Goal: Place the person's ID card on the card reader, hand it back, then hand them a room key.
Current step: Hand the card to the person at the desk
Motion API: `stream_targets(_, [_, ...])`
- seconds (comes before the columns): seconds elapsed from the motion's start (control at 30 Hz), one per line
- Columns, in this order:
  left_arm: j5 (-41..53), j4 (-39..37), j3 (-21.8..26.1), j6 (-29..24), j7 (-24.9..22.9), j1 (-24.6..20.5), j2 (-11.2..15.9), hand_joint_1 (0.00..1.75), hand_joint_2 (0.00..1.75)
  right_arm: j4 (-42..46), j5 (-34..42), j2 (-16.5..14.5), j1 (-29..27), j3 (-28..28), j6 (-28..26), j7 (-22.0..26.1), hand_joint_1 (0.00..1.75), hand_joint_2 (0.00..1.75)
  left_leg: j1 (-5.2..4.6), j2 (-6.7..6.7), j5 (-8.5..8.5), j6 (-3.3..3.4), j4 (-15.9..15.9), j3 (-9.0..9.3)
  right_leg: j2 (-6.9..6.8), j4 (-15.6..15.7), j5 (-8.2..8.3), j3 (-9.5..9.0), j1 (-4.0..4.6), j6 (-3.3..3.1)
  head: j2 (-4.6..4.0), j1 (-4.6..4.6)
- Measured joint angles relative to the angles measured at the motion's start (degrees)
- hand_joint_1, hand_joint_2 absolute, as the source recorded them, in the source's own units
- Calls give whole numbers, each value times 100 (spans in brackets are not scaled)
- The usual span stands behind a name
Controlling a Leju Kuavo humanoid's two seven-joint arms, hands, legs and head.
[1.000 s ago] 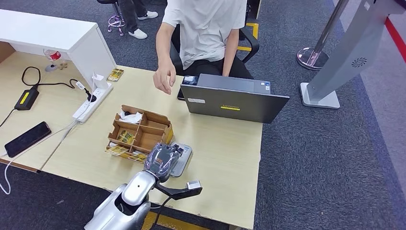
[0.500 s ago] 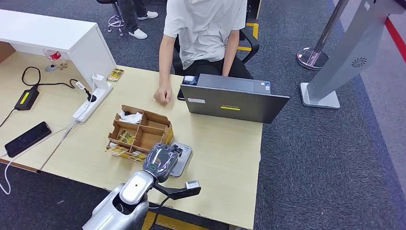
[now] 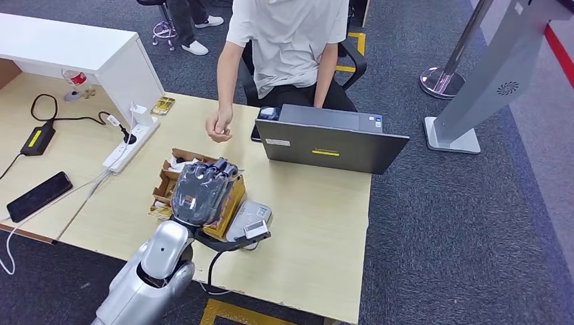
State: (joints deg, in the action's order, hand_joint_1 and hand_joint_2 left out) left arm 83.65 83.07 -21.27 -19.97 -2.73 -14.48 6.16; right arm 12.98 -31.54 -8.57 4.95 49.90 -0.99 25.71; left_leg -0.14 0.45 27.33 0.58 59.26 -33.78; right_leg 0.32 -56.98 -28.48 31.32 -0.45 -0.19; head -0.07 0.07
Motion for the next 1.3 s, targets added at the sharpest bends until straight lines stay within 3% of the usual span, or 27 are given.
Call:
stream_targets(0.13, [2,86,429,-155,51,-33,263,175,175,-11,-113,-152,21,-9,-270,-5,0,0,7,3,-1,-1,-1,1,2,-2,0,2,2,-1,0,-1])
stream_targets(0.43, [-11,-176,1277,-119,169,-487,765,175,175,-39,-219,-277,142,-81,-239,-99,0,0,20,1,-5,-7,-1,0,1,-4,0,2,7,-2,0,-1])
stream_targets(0.67, [203,-812,1371,144,-3,-1122,801,175,175,-44,-164,-174,131,-87,150,-121,0,0,14,-10,-10,1,2,-3,-13,1,1,0,3,0,0,-2])
stream_targets(0.87, [225,-1099,1371,156,-57,-1344,767,175,175,-44,-143,-91,94,-85,176,-140,0,0,13,-8,-10,1,3,-3,-9,2,3,1,1,1,0,-2])
stream_targets(1.0, [215,-1208,1371,143,-57,-1395,745,0,175,-44,-139,-73,87,-85,186,-140,0,0,13,-5,-10,1,3,-3,-4,2,3,4,1,0,0,-2])
stream_targets(1.3, [98,-1168,1312,-123,4,-1364,542,0,175,-44,-88,-12,69,-54,244,-135,0,0,13,-4,-8,2,3,-4,-5,2,2,6,1,0,0,-3])
